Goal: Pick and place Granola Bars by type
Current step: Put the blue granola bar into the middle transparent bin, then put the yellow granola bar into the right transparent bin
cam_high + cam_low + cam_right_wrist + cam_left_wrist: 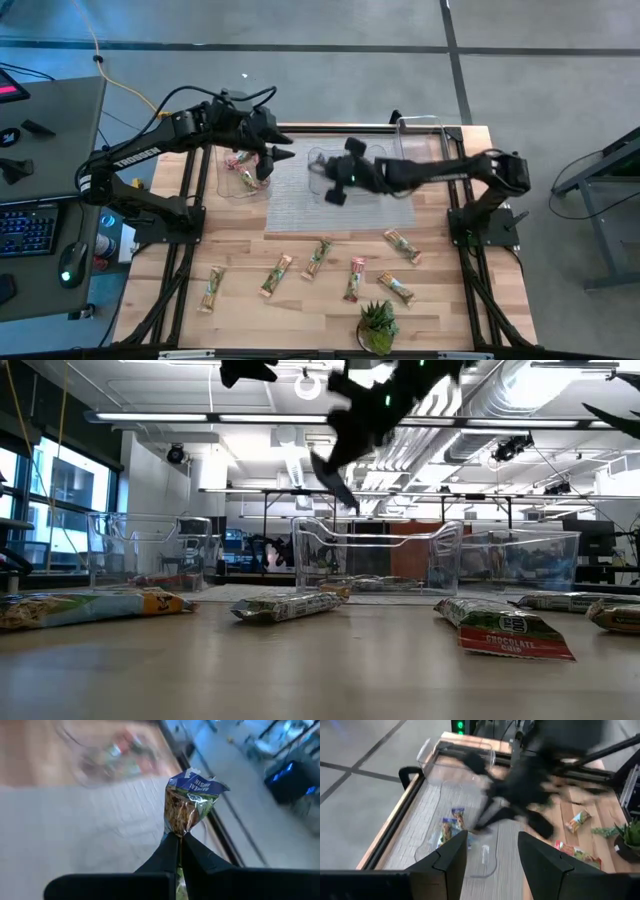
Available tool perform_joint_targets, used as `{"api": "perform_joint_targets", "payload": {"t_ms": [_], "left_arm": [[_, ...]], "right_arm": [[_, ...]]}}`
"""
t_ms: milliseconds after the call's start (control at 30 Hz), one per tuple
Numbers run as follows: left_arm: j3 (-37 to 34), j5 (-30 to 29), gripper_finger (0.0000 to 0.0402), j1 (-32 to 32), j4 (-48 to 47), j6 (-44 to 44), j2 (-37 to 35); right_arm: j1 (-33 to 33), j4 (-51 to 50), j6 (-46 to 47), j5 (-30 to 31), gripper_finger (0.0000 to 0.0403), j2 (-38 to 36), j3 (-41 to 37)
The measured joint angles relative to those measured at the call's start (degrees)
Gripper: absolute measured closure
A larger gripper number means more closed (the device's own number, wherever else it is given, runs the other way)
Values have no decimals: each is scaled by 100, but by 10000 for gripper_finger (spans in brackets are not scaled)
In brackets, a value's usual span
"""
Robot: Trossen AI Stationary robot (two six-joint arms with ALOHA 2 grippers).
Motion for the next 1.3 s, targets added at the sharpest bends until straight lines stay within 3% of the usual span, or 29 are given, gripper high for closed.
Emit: {"api": "perform_joint_targets", "payload": {"t_ms": [100, 333, 667, 867, 1133, 1300], "left_arm": [[0, 0, 234, -1, -182, -2, 0], [0, -32, 234, -1, -403, -2, 0], [0, -50, 234, -1, -398, -23, 0], [0, -59, 234, 0, -473, -298, 0], [0, -107, 234, -2, -891, -302, 0], [0, -109, 234, -2, -912, -304, 0]], "right_arm": [[-511, -252, -91, -448, 401, 105, -294], [-928, -920, -105, -599, 392, 118, -810], [-922, -1049, -128, -519, 303, 99, -936], [-513, -1774, -161, -202, 280, -214, -416], [519, -4350, 1872, -1122, 276, -654, 388], [1293, -5716, 3290, -1119, 251, -601, 294]]}}
